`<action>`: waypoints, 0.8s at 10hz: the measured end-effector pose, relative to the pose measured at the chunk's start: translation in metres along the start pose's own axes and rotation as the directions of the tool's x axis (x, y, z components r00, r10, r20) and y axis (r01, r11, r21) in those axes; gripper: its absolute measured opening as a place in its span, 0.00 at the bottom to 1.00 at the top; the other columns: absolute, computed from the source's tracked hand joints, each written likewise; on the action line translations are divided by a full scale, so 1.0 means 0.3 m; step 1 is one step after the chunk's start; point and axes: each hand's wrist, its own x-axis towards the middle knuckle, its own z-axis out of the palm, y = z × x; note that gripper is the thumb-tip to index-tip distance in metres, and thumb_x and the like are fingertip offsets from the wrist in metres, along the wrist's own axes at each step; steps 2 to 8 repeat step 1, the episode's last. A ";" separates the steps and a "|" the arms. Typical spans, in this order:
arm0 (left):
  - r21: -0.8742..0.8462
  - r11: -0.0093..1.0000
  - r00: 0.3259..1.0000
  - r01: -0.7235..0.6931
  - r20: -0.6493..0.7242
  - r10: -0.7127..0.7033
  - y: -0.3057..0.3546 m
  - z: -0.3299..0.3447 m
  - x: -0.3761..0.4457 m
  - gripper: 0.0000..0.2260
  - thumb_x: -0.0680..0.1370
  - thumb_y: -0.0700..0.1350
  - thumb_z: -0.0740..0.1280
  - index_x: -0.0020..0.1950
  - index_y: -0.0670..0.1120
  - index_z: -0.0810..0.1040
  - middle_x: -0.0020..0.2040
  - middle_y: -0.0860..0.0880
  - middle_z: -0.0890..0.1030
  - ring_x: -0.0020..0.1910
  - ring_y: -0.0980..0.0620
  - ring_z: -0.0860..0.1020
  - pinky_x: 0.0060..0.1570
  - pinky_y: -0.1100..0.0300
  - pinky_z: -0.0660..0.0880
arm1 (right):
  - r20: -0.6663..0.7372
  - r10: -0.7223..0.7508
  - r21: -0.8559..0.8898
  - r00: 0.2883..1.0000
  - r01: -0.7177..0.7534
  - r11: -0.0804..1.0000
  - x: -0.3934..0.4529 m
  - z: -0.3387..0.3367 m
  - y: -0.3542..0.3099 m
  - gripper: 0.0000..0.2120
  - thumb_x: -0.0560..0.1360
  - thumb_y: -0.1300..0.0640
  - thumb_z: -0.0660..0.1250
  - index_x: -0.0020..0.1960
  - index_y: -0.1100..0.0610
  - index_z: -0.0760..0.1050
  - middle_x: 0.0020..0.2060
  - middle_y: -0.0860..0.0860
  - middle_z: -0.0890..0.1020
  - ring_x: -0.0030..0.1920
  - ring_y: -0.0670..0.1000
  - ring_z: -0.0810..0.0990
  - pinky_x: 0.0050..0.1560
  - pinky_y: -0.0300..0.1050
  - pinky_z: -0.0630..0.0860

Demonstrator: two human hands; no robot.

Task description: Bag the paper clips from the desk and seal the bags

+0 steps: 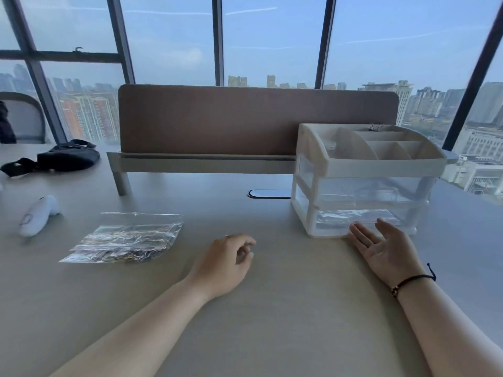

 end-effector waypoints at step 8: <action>0.042 0.999 0.999 0.025 0.023 -0.026 -0.046 -0.054 -0.039 0.06 0.76 0.46 0.69 0.51 0.53 0.84 0.37 0.62 0.79 0.37 0.67 0.77 0.42 0.65 0.75 | -0.094 -0.091 -0.100 0.991 0.081 0.992 -0.038 0.045 0.048 0.21 0.80 0.63 0.61 0.72 0.60 0.63 0.61 0.65 0.76 0.60 0.61 0.79 0.63 0.54 0.75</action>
